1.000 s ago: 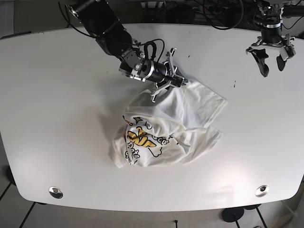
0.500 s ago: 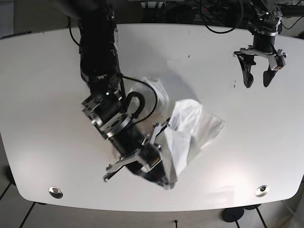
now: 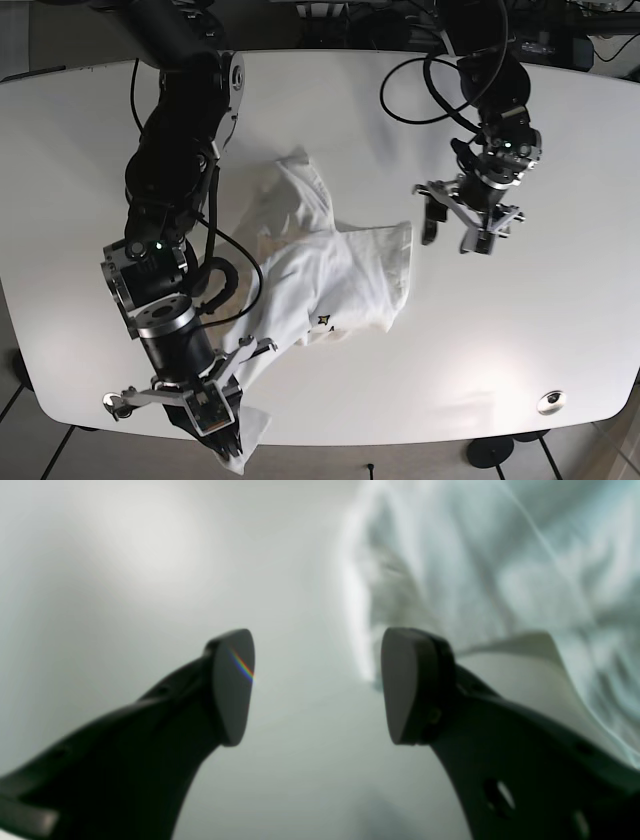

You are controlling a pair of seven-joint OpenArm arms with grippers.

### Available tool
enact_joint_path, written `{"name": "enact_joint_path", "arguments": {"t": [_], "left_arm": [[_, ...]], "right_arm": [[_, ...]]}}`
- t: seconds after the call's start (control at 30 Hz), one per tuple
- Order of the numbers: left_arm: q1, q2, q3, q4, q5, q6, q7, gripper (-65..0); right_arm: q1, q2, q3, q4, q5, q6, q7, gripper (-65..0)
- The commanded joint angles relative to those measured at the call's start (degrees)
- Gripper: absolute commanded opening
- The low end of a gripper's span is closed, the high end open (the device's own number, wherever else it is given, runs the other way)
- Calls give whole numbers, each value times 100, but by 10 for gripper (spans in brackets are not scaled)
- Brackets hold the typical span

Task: Fold the T-shirt properly
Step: 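Lift the white shirt with the right gripper and grasp it with the left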

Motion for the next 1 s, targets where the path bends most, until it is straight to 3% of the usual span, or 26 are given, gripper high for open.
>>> {"name": "enact_joint_path", "arguments": {"t": [0.03, 0.2, 0.37, 0.4, 0.43, 0.57, 0.67, 0.83, 0.87, 0.9, 1.0], "left_arm": [[150, -26, 543, 79, -76, -35, -379, -278], [695, -202, 2055, 0, -41, 0, -1549, -275], [590, -193, 2855, -704, -50, 53, -2138, -272], [484, -193, 3014, -853, -50, 282, -2234, -271], [423, -193, 3154, -941, -59, 457, -2225, -265], [256, -193, 3682, -1187, -85, 1170, -2243, -132], [-114, -193, 4376, -1583, -59, 1574, -2243, -128], [-474, -202, 5009, -2181, -50, 1583, -2225, -133], [-580, -202, 5018, -2418, -50, 1592, -2217, -169], [-632, -202, 5009, -2611, -50, 1592, -2217, -247], [-896, -237, 4904, -3113, -76, 1592, -2208, -636]], "right_arm": [[433, -13, -25, 4, 70, -51, 197, -629], [987, -13, -25, -286, 105, -51, -322, -629], [1066, -13, -34, -497, 105, -51, -313, -629], [1066, -13, -43, -497, 105, -51, -313, -629], [1066, -13, -43, -497, 105, -51, -313, -629], [1066, -4, -43, -506, 105, -51, -313, -629], [1066, -4, -43, -506, 105, -51, -313, -629], [1066, -4, -43, -497, 105, -51, -313, -629], [1066, -4, -43, -497, 105, -51, -313, -629], [1066, -4, -43, -497, 105, -51, -313, -629], [1066, 66, -25, -488, 105, -51, -313, -629]]}}
